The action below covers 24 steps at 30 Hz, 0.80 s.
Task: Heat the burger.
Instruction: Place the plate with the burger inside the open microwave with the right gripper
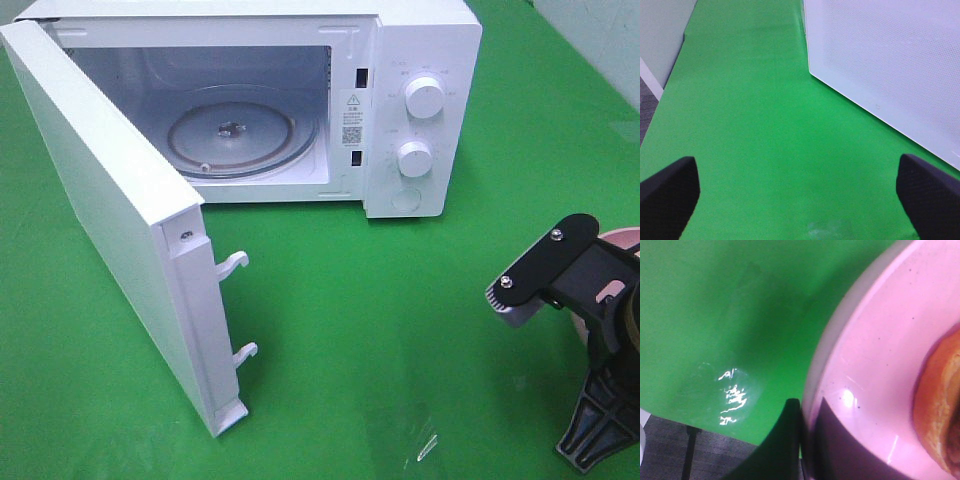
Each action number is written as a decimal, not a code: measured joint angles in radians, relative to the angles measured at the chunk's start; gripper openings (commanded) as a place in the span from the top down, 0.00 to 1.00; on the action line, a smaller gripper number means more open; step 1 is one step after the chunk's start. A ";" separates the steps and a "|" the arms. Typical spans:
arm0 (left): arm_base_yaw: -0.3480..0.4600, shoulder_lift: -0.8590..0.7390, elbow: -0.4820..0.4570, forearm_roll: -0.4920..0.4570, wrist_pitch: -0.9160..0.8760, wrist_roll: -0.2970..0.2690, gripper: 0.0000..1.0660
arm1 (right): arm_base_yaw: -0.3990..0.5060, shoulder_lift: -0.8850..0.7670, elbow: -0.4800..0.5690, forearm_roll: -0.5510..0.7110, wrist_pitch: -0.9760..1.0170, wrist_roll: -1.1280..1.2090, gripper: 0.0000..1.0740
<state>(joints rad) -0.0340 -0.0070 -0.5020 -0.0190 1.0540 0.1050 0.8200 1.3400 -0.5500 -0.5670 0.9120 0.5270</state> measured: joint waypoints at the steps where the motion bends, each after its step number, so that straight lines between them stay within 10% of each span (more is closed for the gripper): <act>1: 0.000 0.000 0.000 0.000 0.000 0.000 0.06 | 0.028 -0.003 0.000 0.000 0.006 0.000 1.00; 24: 0.000 0.000 0.000 0.000 0.000 0.000 0.06 | 0.323 -0.003 0.000 -0.132 0.016 -0.035 0.99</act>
<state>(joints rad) -0.0340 -0.0070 -0.5020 -0.0190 1.0540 0.1050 1.1430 1.3370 -0.5500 -0.6990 0.9280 0.4920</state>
